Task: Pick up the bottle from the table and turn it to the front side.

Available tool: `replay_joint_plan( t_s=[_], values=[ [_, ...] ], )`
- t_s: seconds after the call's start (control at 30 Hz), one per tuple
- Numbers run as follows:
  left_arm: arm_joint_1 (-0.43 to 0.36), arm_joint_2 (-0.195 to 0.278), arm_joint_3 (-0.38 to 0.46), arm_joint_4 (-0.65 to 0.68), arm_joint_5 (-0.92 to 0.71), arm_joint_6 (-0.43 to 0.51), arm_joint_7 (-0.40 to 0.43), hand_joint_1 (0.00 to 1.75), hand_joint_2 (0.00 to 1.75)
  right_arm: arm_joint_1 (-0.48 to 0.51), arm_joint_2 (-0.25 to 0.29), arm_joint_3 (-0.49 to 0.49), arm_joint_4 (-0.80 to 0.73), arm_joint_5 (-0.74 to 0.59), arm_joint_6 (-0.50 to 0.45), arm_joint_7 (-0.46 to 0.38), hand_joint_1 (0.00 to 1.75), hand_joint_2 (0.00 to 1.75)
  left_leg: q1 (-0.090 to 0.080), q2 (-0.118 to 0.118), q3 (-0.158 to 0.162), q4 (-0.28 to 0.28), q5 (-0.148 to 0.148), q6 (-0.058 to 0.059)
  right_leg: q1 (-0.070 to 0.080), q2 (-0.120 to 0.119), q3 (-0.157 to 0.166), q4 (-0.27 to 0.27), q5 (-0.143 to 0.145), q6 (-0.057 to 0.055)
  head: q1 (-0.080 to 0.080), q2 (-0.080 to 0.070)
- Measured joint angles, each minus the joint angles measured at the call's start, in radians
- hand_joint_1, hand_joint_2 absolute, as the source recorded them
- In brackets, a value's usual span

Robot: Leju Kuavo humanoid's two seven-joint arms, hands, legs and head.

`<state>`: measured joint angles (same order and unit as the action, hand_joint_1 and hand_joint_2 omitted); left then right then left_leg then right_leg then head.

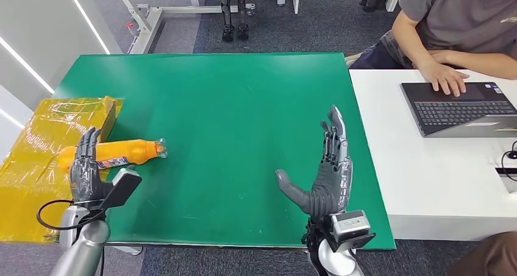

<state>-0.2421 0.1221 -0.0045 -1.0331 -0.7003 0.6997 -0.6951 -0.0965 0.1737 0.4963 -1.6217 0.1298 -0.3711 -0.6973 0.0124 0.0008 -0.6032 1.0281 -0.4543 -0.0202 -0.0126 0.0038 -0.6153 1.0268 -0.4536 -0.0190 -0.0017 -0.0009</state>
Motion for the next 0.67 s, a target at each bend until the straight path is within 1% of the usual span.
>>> replay_joint_plan(
  t_s=[0.13, 0.27, 0.33, 0.37, 0.43, 0.53, 0.57, 0.6, 0.63, 0.67],
  values=[
    [0.030, -0.005, -0.069, -0.187, 0.228, 0.000, -0.005, 0.00, 1.75, 0.000, 0.000, 0.000, 0.000, 0.003, -0.006, 0.000, 0.00, 1.75, 0.000, 0.000, 0.000, 0.000, 0.000, 0.000, 0.000, -0.001, 0.000, 0.000, 0.000, 0.000, 0.000, 0.000],
    [0.035, -0.016, -0.143, -0.307, 0.304, -0.002, -0.006, 0.00, 1.75, -0.002, -0.001, 0.002, 0.000, 0.004, -0.007, 0.001, 0.00, 1.75, 0.000, -0.001, 0.000, 0.000, 0.000, 0.000, 0.000, -0.002, 0.001, 0.000, 0.000, 0.000, 0.000, 0.000],
    [0.037, -0.022, -0.174, -0.357, 0.379, -0.024, -0.006, 0.00, 1.75, -0.002, -0.003, 0.003, 0.000, 0.004, -0.011, 0.001, 0.00, 1.75, 0.000, -0.001, 0.000, 0.000, 0.000, 0.000, 0.000, -0.001, 0.001, 0.000, 0.000, 0.000, 0.000, 0.000],
    [0.037, -0.027, -0.189, -0.383, 0.432, -0.056, -0.006, 0.00, 1.75, -0.001, -0.004, 0.004, 0.000, 0.004, -0.015, 0.002, 0.00, 1.75, 0.000, -0.001, 0.000, 0.000, 0.000, 0.000, 0.000, -0.001, 0.000, 0.000, 0.000, 0.000, 0.000, 0.000],
    [0.042, -0.049, -0.213, -0.432, 0.553, -0.167, -0.006, 0.00, 1.75, 0.003, -0.009, 0.008, 0.000, 0.005, -0.028, 0.001, 0.00, 1.75, 0.000, -0.002, 0.000, 0.000, 0.000, 0.000, 0.000, -0.002, 0.001, 0.000, 0.000, 0.000, 0.000, 0.000],
    [0.056, -0.114, -0.237, -0.479, 0.726, -0.395, -0.006, 0.00, 1.75, 0.022, -0.023, 0.015, -0.011, 0.009, -0.058, 0.000, 0.00, 1.75, 0.000, -0.002, -0.001, 0.000, 0.000, 0.001, 0.000, -0.003, 0.001, -0.001, 0.000, 0.000, 0.000, 0.000],
    [0.061, -0.138, -0.244, -0.488, 0.775, -0.457, -0.006, 0.00, 1.75, 0.029, -0.027, 0.017, -0.016, 0.012, -0.068, -0.001, 0.00, 1.75, 0.000, -0.002, -0.001, 0.000, -0.001, 0.001, 0.000, -0.002, 0.001, -0.001, 0.000, 0.000, 0.000, 0.000],
    [0.065, -0.161, -0.252, -0.495, 0.813, -0.498, -0.006, 0.00, 1.75, 0.036, -0.031, 0.018, -0.020, 0.015, -0.074, -0.001, 0.00, 1.75, 0.000, -0.001, -0.001, 0.001, -0.001, 0.002, 0.000, -0.002, 0.001, -0.001, 0.000, 0.000, 0.000, 0.000],
    [0.067, -0.181, -0.258, -0.501, 0.835, -0.518, -0.006, 0.00, 1.75, 0.042, -0.034, 0.019, -0.023, 0.019, -0.077, -0.001, 0.00, 1.75, -0.001, -0.001, -0.001, 0.001, -0.001, 0.002, 0.000, -0.002, 0.001, -0.002, 0.000, 0.000, 0.000, 0.000],
    [0.068, -0.190, -0.261, -0.504, 0.843, -0.525, -0.006, 0.00, 1.75, 0.044, -0.035, 0.019, -0.024, 0.020, -0.079, -0.001, 0.00, 1.75, -0.001, -0.001, -0.001, 0.001, -0.002, 0.003, 0.000, -0.002, 0.001, -0.002, 0.000, 0.001, 0.000, 0.000]
  ],
)
